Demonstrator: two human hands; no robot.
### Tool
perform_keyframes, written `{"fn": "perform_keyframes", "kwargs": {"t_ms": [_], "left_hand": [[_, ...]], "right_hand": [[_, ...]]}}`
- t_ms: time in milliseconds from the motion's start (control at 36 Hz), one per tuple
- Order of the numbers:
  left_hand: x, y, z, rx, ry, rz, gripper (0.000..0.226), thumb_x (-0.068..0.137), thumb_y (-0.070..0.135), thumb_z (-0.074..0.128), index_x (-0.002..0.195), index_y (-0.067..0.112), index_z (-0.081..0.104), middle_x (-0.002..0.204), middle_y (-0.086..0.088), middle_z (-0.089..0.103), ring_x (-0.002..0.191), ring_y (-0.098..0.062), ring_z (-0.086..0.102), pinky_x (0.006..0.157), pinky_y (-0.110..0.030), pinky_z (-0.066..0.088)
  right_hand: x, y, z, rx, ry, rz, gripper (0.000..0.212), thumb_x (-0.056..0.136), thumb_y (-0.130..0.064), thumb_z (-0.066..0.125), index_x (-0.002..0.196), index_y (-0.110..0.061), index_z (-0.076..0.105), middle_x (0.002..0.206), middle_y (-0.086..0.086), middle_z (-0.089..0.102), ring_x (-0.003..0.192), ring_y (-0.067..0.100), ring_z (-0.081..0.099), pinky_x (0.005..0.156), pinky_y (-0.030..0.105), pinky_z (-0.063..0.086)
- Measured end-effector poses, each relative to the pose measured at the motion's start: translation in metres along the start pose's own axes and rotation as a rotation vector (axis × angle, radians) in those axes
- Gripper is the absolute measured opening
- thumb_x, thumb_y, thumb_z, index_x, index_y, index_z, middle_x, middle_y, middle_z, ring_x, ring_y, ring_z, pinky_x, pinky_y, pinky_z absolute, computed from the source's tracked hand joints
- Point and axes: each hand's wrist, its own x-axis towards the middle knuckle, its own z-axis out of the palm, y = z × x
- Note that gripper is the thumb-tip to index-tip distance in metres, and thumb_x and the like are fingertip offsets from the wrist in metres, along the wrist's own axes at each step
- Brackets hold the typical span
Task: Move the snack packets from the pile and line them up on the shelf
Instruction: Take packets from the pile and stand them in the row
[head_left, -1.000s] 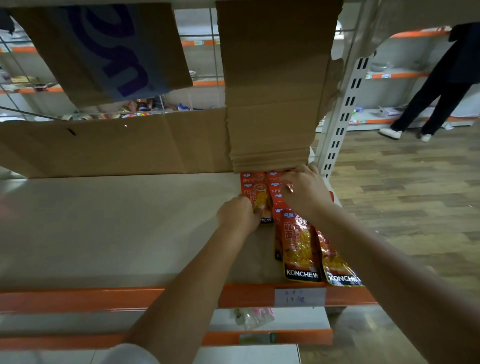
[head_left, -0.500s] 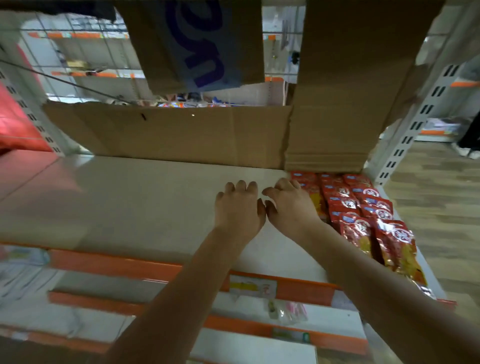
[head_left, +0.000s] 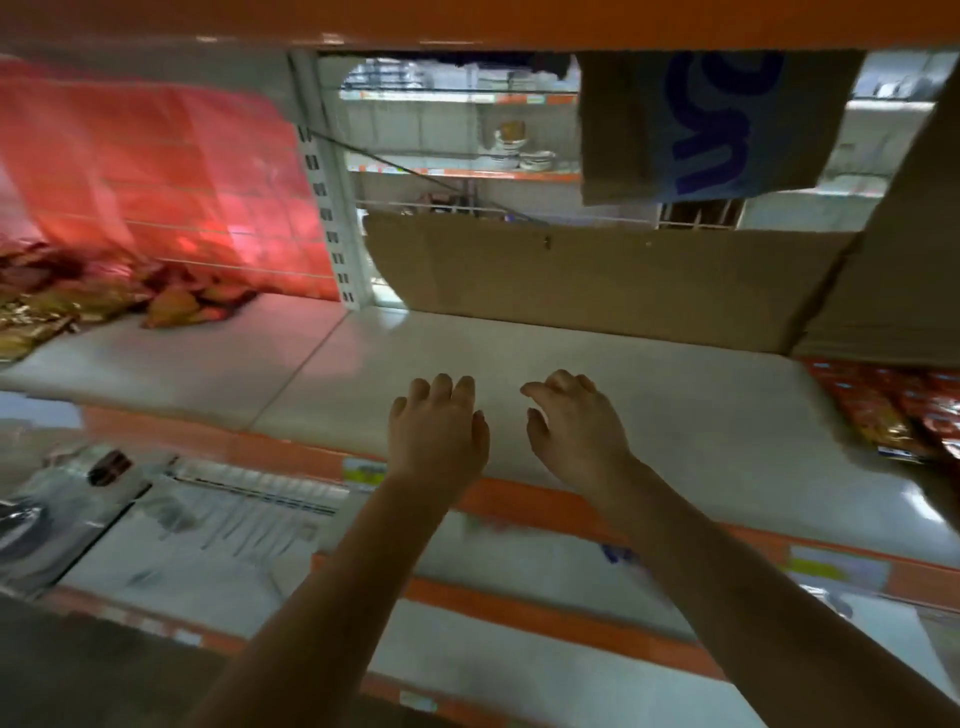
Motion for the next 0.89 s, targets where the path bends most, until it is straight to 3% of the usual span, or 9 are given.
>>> {"fn": "perform_keyframes", "kwargs": {"t_ms": [194, 306, 361, 528, 639, 694, 806, 889], "left_hand": [[-0.015, -0.107, -0.007, 0.005, 0.014, -0.052, 0.041, 0.096, 0.031, 0.041, 0.132, 0.013, 0.044, 0.123, -0.007, 0.054, 0.113, -0.025, 0.048, 0.09, -0.035, 0.041], [-0.01, -0.161, -0.001, -0.01, 0.089, -0.08, 0.026, 0.071, 0.019, 0.073, 0.092, 0.005, 0.065, 0.08, -0.012, 0.063, 0.073, -0.034, 0.061, 0.059, -0.037, 0.047], [-0.005, -0.186, 0.003, -0.01, 0.109, -0.09, 0.027, 0.066, 0.018, 0.076, 0.087, 0.005, 0.065, 0.074, -0.011, 0.063, 0.066, -0.033, 0.06, 0.053, -0.036, 0.046], [0.022, -0.267, 0.008, 0.029, 0.14, -0.135, 0.026, 0.069, 0.018, 0.074, 0.089, 0.005, 0.065, 0.075, -0.011, 0.063, 0.067, -0.032, 0.06, 0.055, -0.034, 0.046], [0.036, -0.324, 0.004, 0.01, 0.098, -0.174, 0.034, 0.089, 0.025, 0.055, 0.116, 0.006, 0.058, 0.106, -0.014, 0.062, 0.098, -0.035, 0.055, 0.078, -0.04, 0.045], [0.042, -0.355, 0.003, 0.024, 0.132, -0.2, 0.037, 0.092, 0.028, 0.049, 0.123, 0.007, 0.053, 0.113, -0.013, 0.059, 0.104, -0.034, 0.052, 0.083, -0.039, 0.043], [0.056, -0.411, 0.003, -0.022, 0.171, -0.232, 0.031, 0.084, 0.021, 0.06, 0.108, 0.002, 0.061, 0.095, -0.017, 0.063, 0.091, -0.038, 0.057, 0.071, -0.04, 0.046], [0.065, -0.448, 0.005, -0.031, 0.157, -0.255, 0.032, 0.088, 0.023, 0.055, 0.113, 0.003, 0.059, 0.099, -0.017, 0.061, 0.095, -0.037, 0.055, 0.073, -0.039, 0.044]], "right_hand": [[0.036, -0.099, 0.027, 0.045, -0.003, -0.038, 0.04, 0.095, -0.022, 0.042, 0.135, -0.021, 0.047, 0.127, 0.005, 0.05, 0.116, 0.024, 0.044, 0.09, 0.031, 0.039], [0.064, -0.149, 0.044, 0.076, 0.011, -0.083, 0.039, 0.095, -0.022, 0.042, 0.133, -0.02, 0.05, 0.123, 0.006, 0.053, 0.114, 0.024, 0.045, 0.09, 0.032, 0.041], [0.08, -0.171, 0.053, 0.085, 0.012, -0.106, 0.038, 0.095, -0.022, 0.042, 0.132, -0.02, 0.05, 0.122, 0.006, 0.053, 0.114, 0.025, 0.046, 0.091, 0.034, 0.042], [0.142, -0.234, 0.089, 0.101, 0.023, -0.143, 0.036, 0.095, -0.023, 0.043, 0.129, -0.019, 0.053, 0.123, 0.004, 0.055, 0.114, 0.023, 0.047, 0.095, 0.035, 0.042], [0.183, -0.284, 0.106, 0.105, -0.016, -0.181, 0.036, 0.095, -0.021, 0.043, 0.129, -0.018, 0.053, 0.122, 0.004, 0.056, 0.111, 0.023, 0.049, 0.092, 0.031, 0.042], [0.2, -0.307, 0.112, 0.092, -0.041, -0.201, 0.037, 0.095, -0.021, 0.043, 0.131, -0.018, 0.052, 0.123, 0.003, 0.056, 0.11, 0.022, 0.049, 0.088, 0.029, 0.041], [0.229, -0.343, 0.126, 0.055, -0.103, -0.217, 0.039, 0.094, -0.02, 0.043, 0.132, -0.021, 0.052, 0.123, 0.004, 0.055, 0.109, 0.024, 0.048, 0.085, 0.028, 0.04], [0.249, -0.369, 0.138, 0.06, -0.11, -0.211, 0.039, 0.093, -0.016, 0.043, 0.13, -0.021, 0.054, 0.127, 0.005, 0.054, 0.11, 0.027, 0.048, 0.085, 0.03, 0.04]]}}
